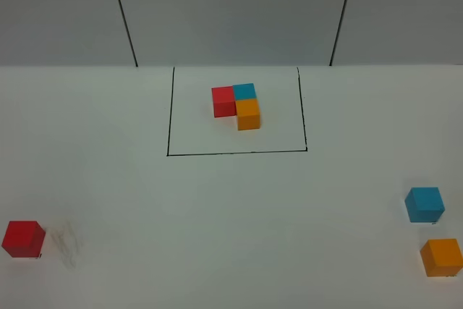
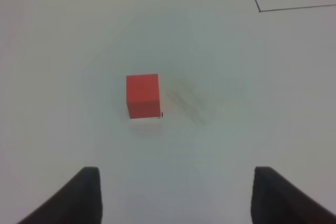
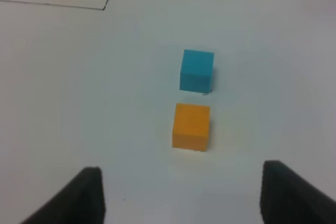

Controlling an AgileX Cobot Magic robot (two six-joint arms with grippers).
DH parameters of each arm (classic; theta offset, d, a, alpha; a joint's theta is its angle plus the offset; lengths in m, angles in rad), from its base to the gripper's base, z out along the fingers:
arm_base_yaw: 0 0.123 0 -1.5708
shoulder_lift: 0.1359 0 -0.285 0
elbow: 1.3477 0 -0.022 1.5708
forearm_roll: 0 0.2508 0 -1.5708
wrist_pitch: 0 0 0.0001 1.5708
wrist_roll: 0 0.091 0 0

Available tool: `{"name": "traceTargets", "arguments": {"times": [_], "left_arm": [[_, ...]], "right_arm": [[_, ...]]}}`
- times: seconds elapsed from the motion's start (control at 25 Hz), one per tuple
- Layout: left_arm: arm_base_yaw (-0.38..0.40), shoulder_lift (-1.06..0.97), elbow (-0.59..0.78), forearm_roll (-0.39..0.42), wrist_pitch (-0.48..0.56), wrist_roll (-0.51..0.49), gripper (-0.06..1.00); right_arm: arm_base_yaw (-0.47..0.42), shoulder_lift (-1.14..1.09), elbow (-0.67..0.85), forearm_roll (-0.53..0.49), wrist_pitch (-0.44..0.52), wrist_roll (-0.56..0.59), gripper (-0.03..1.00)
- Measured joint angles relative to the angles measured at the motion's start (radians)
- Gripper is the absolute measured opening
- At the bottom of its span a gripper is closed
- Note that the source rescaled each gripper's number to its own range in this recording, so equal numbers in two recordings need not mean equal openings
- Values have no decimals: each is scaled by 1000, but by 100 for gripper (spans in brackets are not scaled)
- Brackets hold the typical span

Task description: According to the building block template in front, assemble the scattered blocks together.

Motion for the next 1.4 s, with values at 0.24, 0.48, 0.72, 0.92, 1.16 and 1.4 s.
{"name": "traceTargets", "arguments": {"times": [0.24,0.48,0.72,0.92,1.16,1.4], "left_arm": [[0,0,0,0,0,0,94],[0,0,0,0,0,1,94],[0,0,0,0,0,1,94],[0,0,0,0,0,1,94],[0,0,0,0,0,2,94],[0,0,0,0,0,2,94]], "right_arm": [[0,0,0,0,0,0,34],[0,0,0,0,0,0,34],[0,0,0,0,0,0,34],[0,0,0,0,0,0,34],[0,0,0,0,0,0,34],[0,0,0,0,0,0,34]]}}
